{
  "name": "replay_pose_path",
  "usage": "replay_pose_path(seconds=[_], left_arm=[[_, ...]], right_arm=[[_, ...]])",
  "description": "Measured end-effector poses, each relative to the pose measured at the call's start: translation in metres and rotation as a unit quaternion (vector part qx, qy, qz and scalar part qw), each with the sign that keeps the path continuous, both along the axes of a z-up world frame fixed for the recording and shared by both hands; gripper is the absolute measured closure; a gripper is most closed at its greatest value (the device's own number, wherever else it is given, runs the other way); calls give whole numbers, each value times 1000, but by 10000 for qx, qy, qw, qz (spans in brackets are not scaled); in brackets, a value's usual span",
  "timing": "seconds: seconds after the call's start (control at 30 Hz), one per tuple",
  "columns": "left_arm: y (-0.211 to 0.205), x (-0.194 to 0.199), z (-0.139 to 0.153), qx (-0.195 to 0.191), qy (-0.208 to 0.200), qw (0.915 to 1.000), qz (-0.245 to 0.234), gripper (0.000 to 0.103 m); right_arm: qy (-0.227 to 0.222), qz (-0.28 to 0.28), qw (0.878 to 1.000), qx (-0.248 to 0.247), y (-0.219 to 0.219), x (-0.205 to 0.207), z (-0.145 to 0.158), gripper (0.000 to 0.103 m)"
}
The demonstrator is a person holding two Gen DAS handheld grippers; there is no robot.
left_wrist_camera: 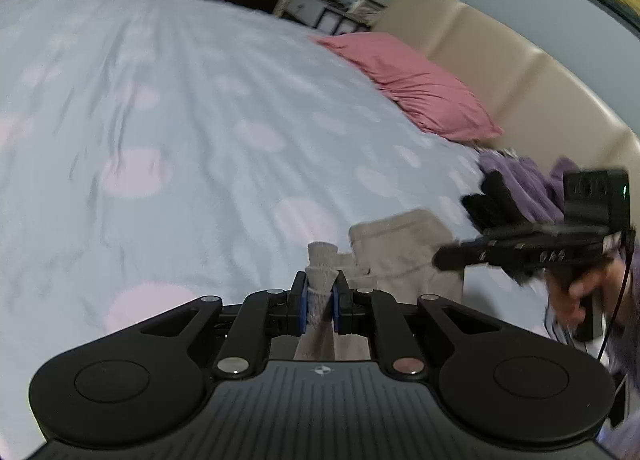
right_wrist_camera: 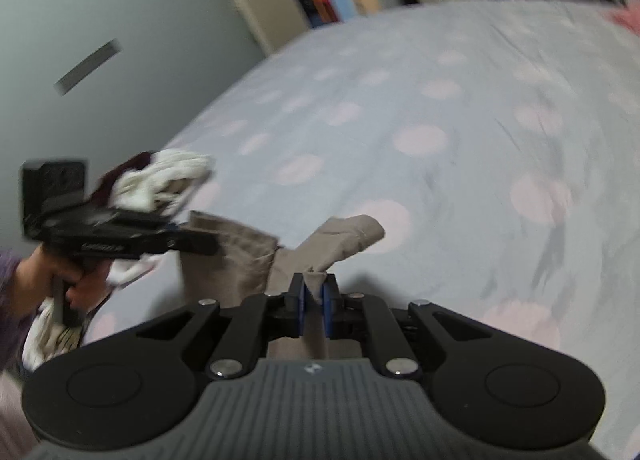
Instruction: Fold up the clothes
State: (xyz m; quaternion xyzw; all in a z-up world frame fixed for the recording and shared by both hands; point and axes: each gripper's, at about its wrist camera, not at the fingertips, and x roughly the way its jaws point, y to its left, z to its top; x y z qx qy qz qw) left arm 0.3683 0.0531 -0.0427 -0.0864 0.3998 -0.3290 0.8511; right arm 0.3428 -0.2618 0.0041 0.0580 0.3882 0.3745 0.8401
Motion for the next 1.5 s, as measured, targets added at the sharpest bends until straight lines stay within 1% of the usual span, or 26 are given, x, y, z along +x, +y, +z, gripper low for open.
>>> replay_pose_path(seconds=[0.1, 0.2, 0.33, 0.4, 0.47, 0.53, 0.63, 0.7, 0.77, 0.83, 0.9, 0.97, 1.03, 1.1, 1.13, 1.2, 1.23, 1.27, 1.3, 1.37, 1.4, 1.43, 1.47, 1.5], left_arm=[[1, -21, 22, 131, -220, 9994, -241, 94], [3, -48, 41, 223, -416, 9978, -457, 94], [6, -87, 58, 279, -631, 9953, -681, 94], [9, -110, 62, 311, -750, 9937, -771, 96], [7, -134, 60, 445, -872, 9905, -963, 97], [5, -155, 53, 667, -933, 9865, -1168, 97], [2, -182, 32, 939, -778, 9833, -1351, 97], [1, -196, 17, 1003, -668, 9820, -1451, 97], [-2, -208, 4, 1153, -629, 9785, -1590, 97], [-6, -216, -8, 1371, -633, 9729, -1751, 97], [-9, -221, -15, 1534, -641, 9689, -1833, 97], [-11, -225, -17, 1648, -700, 9655, -1888, 97], [-14, -228, -18, 1794, -770, 9611, -1953, 96], [-17, -235, -18, 2000, -856, 9543, -2050, 93], [-18, -240, -19, 2109, -899, 9505, -2095, 91], [-19, -251, -19, 2350, -1089, 9416, -2150, 87], [-21, -258, -18, 2476, -1216, 9360, -2186, 86], [-23, -266, -17, 2593, -1358, 9299, -2226, 79], [-24, -273, -16, 2685, -1510, 9241, -2262, 71], [-29, -289, -13, 2890, -1882, 9100, -2302, 62], [-31, -294, -12, 2974, -2035, 9039, -2305, 61], [-35, -300, -11, 3117, -2175, 8960, -2296, 61], [-39, -305, -11, 3266, -2299, 8876, -2296, 61], [-44, -311, -11, 3403, -2440, 8772, -2349, 61]], right_arm=[[-388, 396, 9983, -200, 2, -34, 24, 93], [-766, 739, 9934, -428, 3, -73, 38, 93], [-1128, 1149, 9846, -677, 1, -122, 41, 93], [-1387, 1432, 9759, -882, 3, -147, 34, 93], [-1563, 1672, 9677, -1053, 3, -172, 23, 93], [-1707, 1884, 9587, -1273, 4, -195, 7, 93], [-1822, 2152, 9452, -1647, 11, -222, -20, 93], [-1889, 2378, 9339, -1888, 13, -239, -37, 93], [-1991, 2515, 9236, -2099, 14, -252, -50, 93], [-2058, 2576, 9178, -2212, 15, -257, -57, 92], [-2119, 2629, 9117, -2342, 18, -259, -60, 85], [-2172, 2702, 9055, -2448, 18, -264, -62, 80], [-2266, 2752, 8975, -2597, 19, -272, -63, 79], [-2357, 2736, 8902, -2778, 22, -279, -63, 78], [-2393, 2705, 8871, -2873, 24, -282, -63, 75], [-2514, 2608, 8785, -3114, 28, -292, -63, 52], [-2593, 2592, 8735, -3203, 31, -298, -63, 50], [-2648, 2597, 8687, -3284, 33, -304, -63, 50], [-2686, 2585, 8641, -3382, 36, -309, -63, 50], [-2772, 2535, 8549, -3578, 42, -318, -64, 50], [-2838, 2519, 8501, -3652, 46, -322, -64, 50], [-2914, 2527, 8443, -3721, 49, -326, -65, 50], [-3011, 2554, 8359, -3812, 53, -330, -67, 50], [-3117, 2580, 8254, -3937, 56, -333, -70, 50]])
